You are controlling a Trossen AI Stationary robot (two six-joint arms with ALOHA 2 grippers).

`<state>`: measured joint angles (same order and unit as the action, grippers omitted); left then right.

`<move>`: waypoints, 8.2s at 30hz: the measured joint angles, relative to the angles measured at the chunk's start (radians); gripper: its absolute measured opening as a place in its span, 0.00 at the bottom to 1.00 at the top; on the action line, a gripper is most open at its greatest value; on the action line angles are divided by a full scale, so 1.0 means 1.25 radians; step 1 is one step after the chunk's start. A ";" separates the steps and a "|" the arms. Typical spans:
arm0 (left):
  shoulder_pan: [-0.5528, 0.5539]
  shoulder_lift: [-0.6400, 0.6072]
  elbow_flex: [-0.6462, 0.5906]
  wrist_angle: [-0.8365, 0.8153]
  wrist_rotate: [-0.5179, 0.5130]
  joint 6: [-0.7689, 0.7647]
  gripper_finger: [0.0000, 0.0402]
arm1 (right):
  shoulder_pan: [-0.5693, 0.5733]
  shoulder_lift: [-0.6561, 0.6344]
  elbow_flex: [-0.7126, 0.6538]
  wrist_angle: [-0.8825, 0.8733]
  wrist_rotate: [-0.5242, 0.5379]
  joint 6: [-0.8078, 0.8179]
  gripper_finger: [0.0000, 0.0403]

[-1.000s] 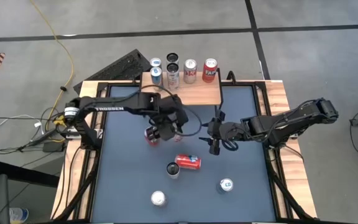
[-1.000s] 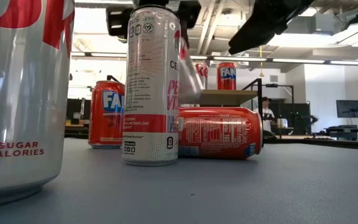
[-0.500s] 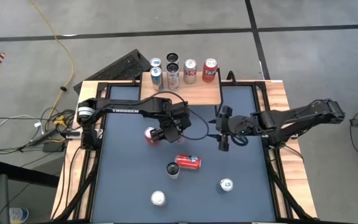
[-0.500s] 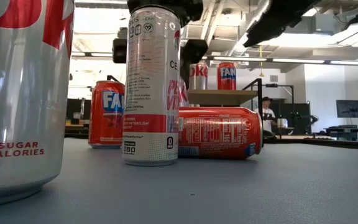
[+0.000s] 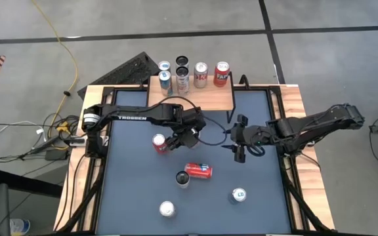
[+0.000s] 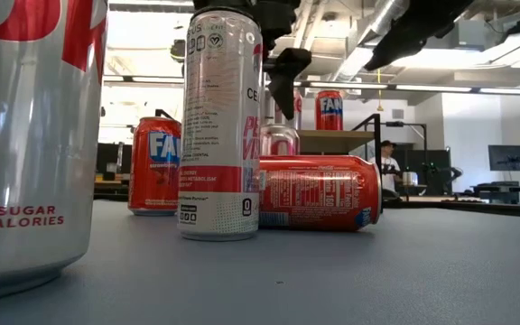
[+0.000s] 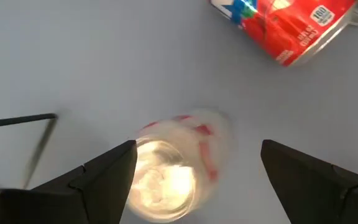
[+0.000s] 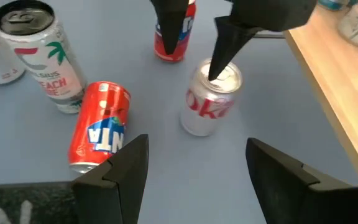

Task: Place canned beverage on shelf
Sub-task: Move the bottom left silver soda can to the center of the table, then put the center silver soda can on the shelf aligned with the other silver soda can

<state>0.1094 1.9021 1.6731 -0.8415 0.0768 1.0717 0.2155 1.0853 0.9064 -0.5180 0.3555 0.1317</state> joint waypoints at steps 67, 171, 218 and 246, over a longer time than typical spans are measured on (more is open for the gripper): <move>-0.639 -0.545 -0.121 -0.010 -0.387 -0.854 0.82 | -0.216 0.639 0.735 -0.512 -0.075 -0.396 0.64; -0.882 -0.616 -0.137 -0.080 -0.762 -0.975 0.82 | -0.150 0.708 0.719 -0.382 -0.018 -0.440 0.89; -0.882 -0.616 -0.137 -0.095 -0.764 -1.000 0.82 | -0.238 0.760 0.720 -0.372 -0.264 -0.456 0.81; -0.882 -0.617 -0.137 -0.096 -0.764 -1.008 0.82 | -0.237 0.794 0.802 -0.567 -0.248 -0.417 0.68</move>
<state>-0.9932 1.1314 1.5013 -0.9610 -0.8783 -0.1886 -0.0811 2.0783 1.9084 -1.2267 0.0456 -0.3901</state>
